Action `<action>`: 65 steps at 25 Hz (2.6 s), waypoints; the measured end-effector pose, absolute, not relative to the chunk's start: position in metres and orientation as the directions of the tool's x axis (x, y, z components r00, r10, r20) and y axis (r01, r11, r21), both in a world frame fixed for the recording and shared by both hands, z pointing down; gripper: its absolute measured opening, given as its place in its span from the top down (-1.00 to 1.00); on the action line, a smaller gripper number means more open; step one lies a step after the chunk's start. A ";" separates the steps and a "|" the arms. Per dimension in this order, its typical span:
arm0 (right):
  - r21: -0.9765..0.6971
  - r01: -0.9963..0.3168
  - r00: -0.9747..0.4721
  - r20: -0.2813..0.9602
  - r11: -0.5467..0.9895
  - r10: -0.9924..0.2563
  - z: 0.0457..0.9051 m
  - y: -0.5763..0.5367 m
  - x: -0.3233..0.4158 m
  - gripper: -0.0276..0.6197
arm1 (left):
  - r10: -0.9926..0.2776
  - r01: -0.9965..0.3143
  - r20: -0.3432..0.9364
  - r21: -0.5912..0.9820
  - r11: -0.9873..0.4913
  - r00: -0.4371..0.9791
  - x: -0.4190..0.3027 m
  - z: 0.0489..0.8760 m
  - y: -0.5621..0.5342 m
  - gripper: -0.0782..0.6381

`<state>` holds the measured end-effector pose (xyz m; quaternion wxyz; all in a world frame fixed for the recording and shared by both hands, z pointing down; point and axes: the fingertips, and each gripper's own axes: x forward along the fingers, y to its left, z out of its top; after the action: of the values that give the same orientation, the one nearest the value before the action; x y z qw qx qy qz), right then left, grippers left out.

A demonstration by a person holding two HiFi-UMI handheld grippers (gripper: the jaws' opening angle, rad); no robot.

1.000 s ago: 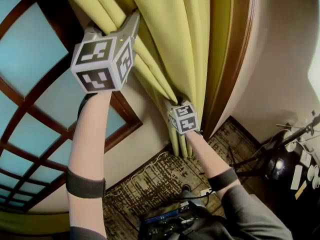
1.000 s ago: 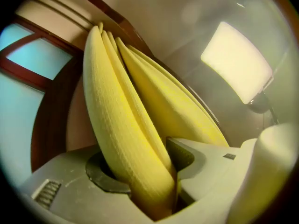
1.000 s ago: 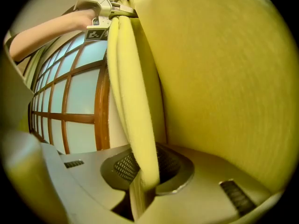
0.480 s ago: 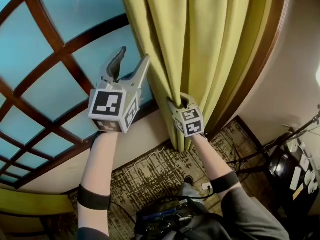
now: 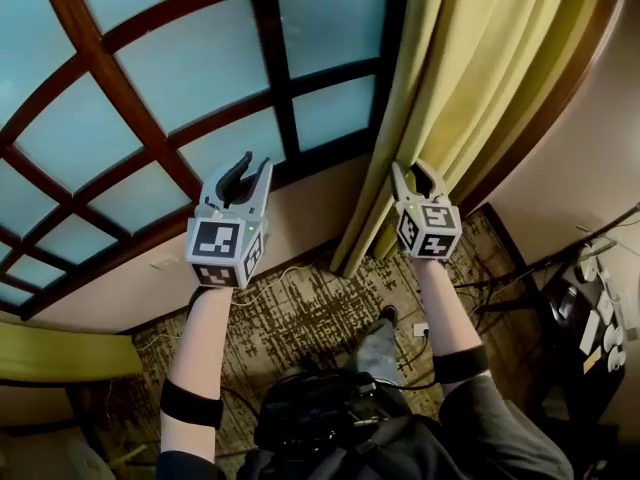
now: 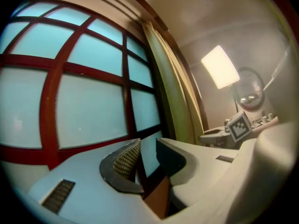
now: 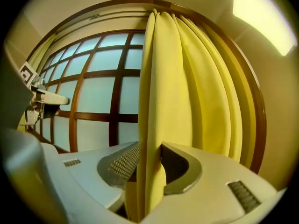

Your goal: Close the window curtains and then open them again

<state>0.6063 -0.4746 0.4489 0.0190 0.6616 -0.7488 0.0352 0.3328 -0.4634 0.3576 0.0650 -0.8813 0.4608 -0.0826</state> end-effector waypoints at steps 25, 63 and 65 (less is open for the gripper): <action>-0.116 -0.809 -0.581 0.298 0.576 -0.757 0.535 -0.286 0.393 0.91 | -0.917 -0.974 0.333 0.026 -0.225 0.221 0.127 0.513 -0.224 0.78; -0.116 -0.759 -0.632 0.366 0.640 -0.683 0.560 -0.124 0.196 0.91 | -0.923 -0.989 0.355 0.079 -0.126 0.146 -0.063 0.536 -0.021 0.78; -0.117 -0.760 -0.632 0.364 0.640 -0.684 0.559 -0.123 0.196 0.91 | -0.927 -0.990 0.350 0.085 -0.115 0.138 -0.065 0.535 -0.019 0.78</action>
<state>0.1956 -0.1231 0.5594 0.1445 0.4039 -0.8938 0.1306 -0.0654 -0.0187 0.5353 -0.1498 -0.7392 0.6481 -0.1053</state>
